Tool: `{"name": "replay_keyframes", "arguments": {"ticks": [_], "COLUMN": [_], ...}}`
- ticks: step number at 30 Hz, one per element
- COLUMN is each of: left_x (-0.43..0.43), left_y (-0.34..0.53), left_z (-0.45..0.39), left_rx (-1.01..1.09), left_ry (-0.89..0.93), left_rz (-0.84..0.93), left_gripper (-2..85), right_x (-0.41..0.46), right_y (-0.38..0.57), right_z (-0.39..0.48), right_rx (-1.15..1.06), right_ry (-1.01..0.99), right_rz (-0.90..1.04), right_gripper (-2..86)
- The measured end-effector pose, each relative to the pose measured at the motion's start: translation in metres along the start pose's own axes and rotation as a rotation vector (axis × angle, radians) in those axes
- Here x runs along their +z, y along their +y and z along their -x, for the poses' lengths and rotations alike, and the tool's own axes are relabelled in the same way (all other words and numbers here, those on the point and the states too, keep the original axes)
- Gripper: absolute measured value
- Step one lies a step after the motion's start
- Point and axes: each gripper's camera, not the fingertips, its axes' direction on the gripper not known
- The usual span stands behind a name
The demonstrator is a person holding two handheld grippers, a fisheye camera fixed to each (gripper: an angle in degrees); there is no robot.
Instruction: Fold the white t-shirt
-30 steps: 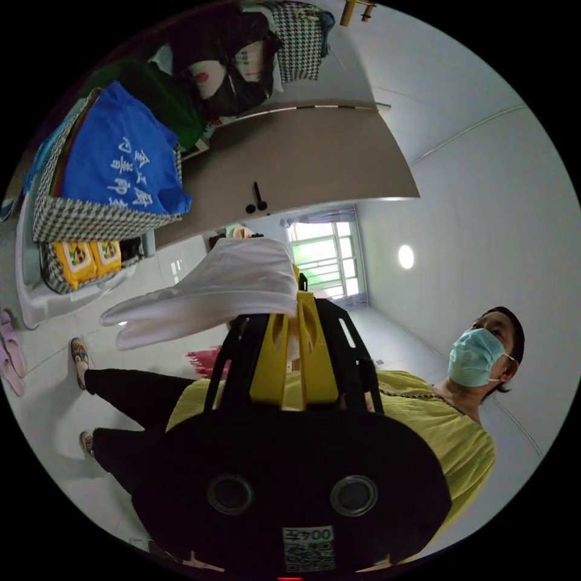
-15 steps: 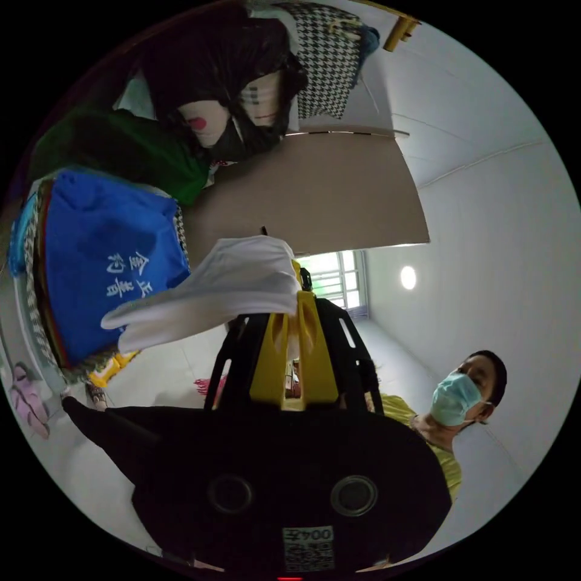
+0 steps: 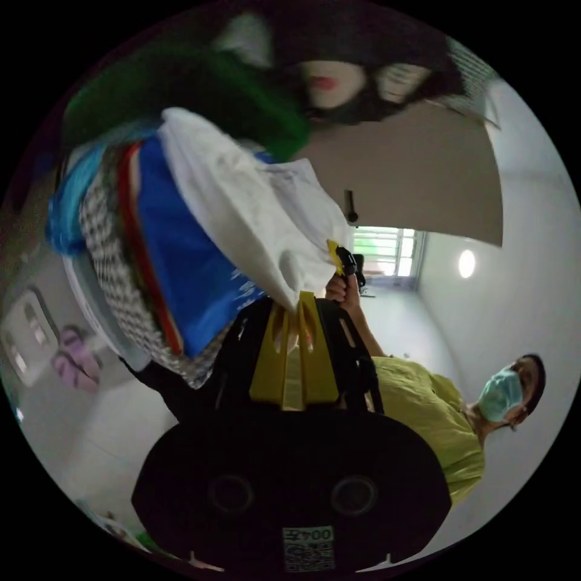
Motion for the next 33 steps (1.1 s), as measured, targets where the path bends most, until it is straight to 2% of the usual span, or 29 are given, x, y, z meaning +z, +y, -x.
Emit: {"name": "replay_keyframes", "arguments": {"ticks": [2,4,9,11,15,20,23,25,27,30,33], "left_x": [0.008,0.006,-0.003,-0.005,0.006,0.004,-0.008,-0.02,-0.032,-0.033,0.006], "left_y": [0.0,-0.002,-0.024,-0.034,-0.04,-0.035,-0.028,-0.02,-0.013,-0.008,-0.024], "left_z": [0.049,0.06,0.027,0.004,0.013,0.024,0.015,0.006,-0.015,-0.071,-0.107], "left_rx": [-0.124,-0.15,-0.08,-0.007,-0.063,-0.113,-0.088,-0.08,-0.023,0.215,0.376], "left_ry": [0.068,0.08,0.033,-0.037,-0.092,-0.017,0.003,-0.045,-0.151,-0.319,-0.433], "left_rz": [-0.016,-0.036,0.021,0.049,0.114,0.039,-0.014,-0.063,-0.129,-0.232,-0.076], "left_gripper": [4.1,4.1,4.1,4.2,4.0,3.2,2.6,2.2,1.6,0.9,1.0], "right_x": [0.029,0.056,0.095,0.109,0.148,0.173,0.171,0.16,0.157,0.174,0.206], "right_y": [0.0,-0.007,-0.042,-0.053,-0.061,-0.051,-0.038,-0.022,-0.009,0.007,0.018], "right_z": [-0.034,-0.039,-0.023,-0.02,-0.037,-0.047,-0.037,-0.017,0.004,0.037,0.058], "right_rx": [0.081,0.05,-0.006,-0.008,0.058,0.099,0.066,0.005,-0.073,-0.22,-0.322], "right_ry": [-0.009,-0.008,0.076,0.105,0.126,0.109,0.2,0.335,0.464,0.593,0.668], "right_rz": [-0.006,-0.024,0.023,0.037,0.084,0.075,0.053,-0.003,-0.032,0.001,0.058], "right_gripper": [1.2,1.4,1.9,2.1,3.1,5.6,7.9,8.5,8.7,8.6,7.6]}}
